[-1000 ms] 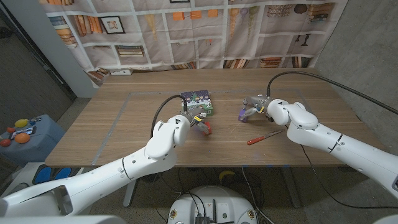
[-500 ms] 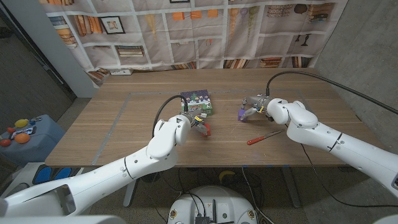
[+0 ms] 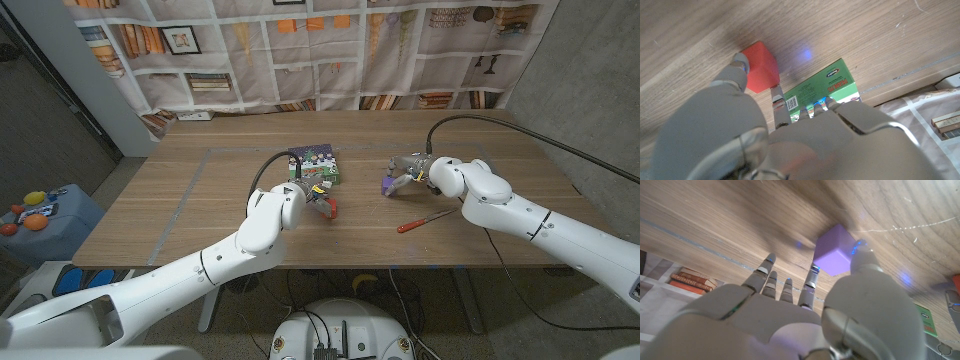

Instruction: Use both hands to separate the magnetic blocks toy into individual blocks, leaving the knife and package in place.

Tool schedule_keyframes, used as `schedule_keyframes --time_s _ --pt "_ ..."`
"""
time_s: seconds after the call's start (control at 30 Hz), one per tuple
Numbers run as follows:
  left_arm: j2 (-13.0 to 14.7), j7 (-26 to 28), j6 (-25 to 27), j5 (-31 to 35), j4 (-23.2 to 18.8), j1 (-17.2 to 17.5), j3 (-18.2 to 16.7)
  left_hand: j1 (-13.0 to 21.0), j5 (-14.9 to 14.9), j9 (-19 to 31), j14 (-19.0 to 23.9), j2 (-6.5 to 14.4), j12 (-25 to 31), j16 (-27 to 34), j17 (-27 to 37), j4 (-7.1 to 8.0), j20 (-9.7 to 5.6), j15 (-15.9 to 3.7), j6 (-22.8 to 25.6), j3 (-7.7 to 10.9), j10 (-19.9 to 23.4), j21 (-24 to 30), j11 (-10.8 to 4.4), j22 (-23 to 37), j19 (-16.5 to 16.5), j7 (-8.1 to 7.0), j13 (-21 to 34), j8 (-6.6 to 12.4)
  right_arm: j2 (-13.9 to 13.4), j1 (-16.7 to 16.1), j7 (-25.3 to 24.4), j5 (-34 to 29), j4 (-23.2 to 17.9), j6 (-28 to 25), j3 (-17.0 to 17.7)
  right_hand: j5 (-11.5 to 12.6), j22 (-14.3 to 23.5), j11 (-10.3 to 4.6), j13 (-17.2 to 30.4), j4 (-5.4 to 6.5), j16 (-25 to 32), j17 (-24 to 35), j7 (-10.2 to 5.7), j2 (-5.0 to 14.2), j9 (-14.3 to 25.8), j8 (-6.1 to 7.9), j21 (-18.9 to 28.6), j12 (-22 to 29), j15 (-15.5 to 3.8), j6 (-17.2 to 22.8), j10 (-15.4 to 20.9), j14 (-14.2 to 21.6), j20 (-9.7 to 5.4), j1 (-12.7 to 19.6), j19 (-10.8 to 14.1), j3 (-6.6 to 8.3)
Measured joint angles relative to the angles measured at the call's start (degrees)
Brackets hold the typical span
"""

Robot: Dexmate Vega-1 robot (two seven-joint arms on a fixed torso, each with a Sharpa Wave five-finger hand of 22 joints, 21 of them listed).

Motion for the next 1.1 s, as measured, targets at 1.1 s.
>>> schedule_keyframes --time_s 1.1 --pt "-0.8 -5.5 -4.8 5.7 -2.5 3.5 -5.0 -2.6 -1.1 -0.8 -0.2 -2.4 0.0 0.0 0.0 0.84 1.02 1.38 -15.2 -2.58 -0.8 0.0 1.25 0.1 0.2 3.20 0.0 -3.15 -1.0 -0.5 1.6 0.5 -2.0 0.3 1.3 2.5 0.0 2.37 0.3 1.51 -1.6 0.4 2.80 -0.94 -1.1 -3.95 0.0 0.0 1.90 -9.1 -4.2 -2.3 1.84 -5.2 -2.7 -1.50"
